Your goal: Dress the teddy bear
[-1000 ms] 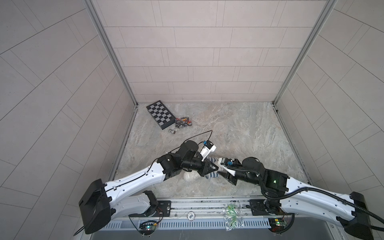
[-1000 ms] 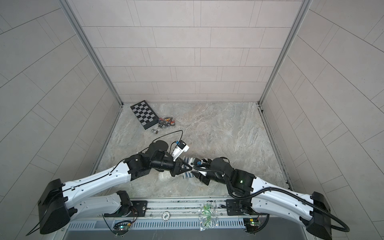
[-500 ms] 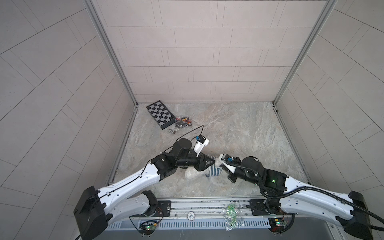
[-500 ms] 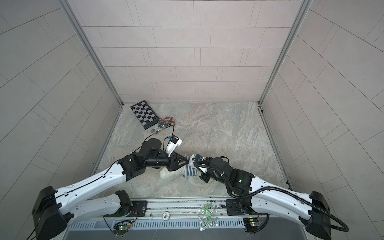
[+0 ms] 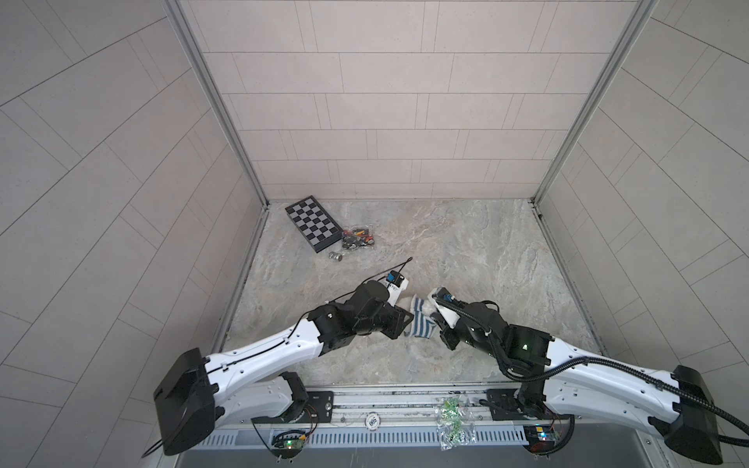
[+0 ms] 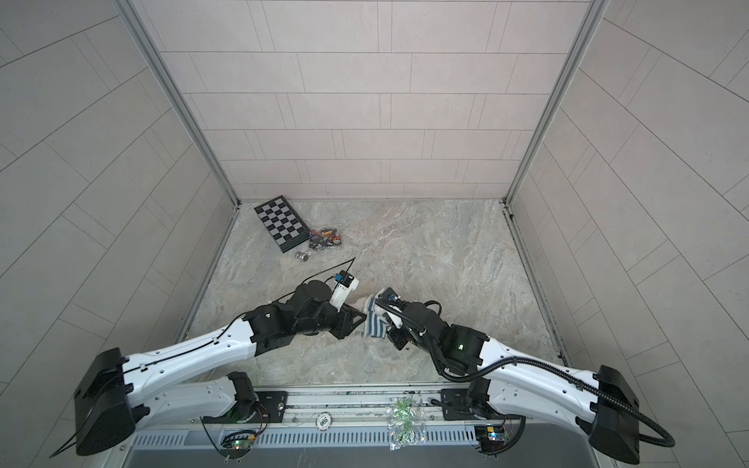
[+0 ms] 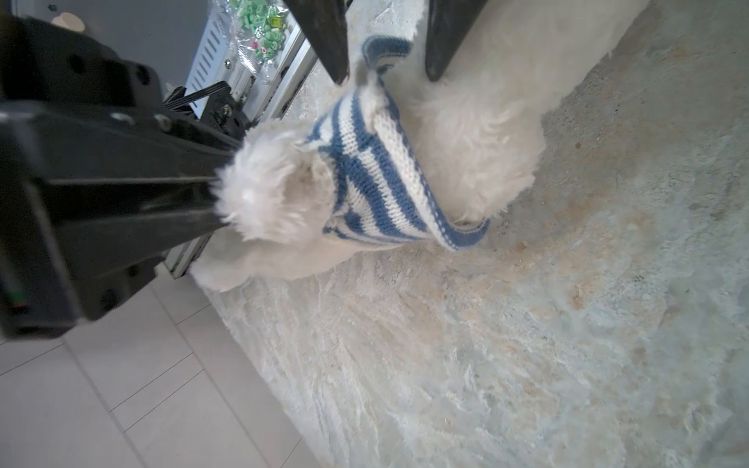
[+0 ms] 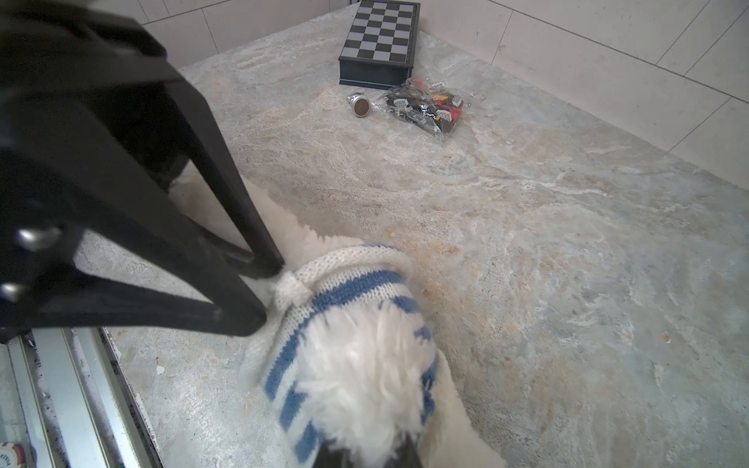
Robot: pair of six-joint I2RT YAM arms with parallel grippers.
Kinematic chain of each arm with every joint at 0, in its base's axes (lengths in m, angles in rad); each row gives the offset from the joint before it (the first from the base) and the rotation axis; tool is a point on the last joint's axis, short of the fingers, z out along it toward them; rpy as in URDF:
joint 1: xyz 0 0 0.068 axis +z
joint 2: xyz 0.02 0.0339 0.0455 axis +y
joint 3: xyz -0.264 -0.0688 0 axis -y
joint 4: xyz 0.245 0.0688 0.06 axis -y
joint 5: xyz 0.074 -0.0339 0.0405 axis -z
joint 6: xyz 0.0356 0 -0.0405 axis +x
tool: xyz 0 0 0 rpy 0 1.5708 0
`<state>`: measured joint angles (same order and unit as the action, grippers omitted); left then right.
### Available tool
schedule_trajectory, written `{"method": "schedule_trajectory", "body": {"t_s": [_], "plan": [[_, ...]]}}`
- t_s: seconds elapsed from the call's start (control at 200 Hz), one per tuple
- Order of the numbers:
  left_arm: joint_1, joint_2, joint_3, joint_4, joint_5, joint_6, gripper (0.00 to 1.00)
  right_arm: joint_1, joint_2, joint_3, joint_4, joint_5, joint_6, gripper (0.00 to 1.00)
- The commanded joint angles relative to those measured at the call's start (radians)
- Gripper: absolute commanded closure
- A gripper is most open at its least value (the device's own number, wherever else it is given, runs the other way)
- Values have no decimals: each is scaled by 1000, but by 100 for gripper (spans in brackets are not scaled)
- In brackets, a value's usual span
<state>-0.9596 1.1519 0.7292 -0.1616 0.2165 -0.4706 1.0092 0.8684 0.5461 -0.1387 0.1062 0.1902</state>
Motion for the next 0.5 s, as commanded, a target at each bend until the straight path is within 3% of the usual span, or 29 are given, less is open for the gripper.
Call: {"method": "schedule_trajectory", "body": {"t_s": [0.0, 0.14, 0.37, 0.496], "plan": [[-22, 42, 44, 49, -35, 4, 66, -1, -4, 38, 22, 4, 32, 100], [-22, 80, 50, 45, -52, -5, 71, -1, -11, 31, 28, -13, 32, 100], [10, 45, 6, 66, -111, -44, 96, -2, -45, 19, -4, -46, 20, 100], [55, 7, -46, 91, -91, -72, 100, -1, -75, 15, -52, -34, 8, 100]]}}
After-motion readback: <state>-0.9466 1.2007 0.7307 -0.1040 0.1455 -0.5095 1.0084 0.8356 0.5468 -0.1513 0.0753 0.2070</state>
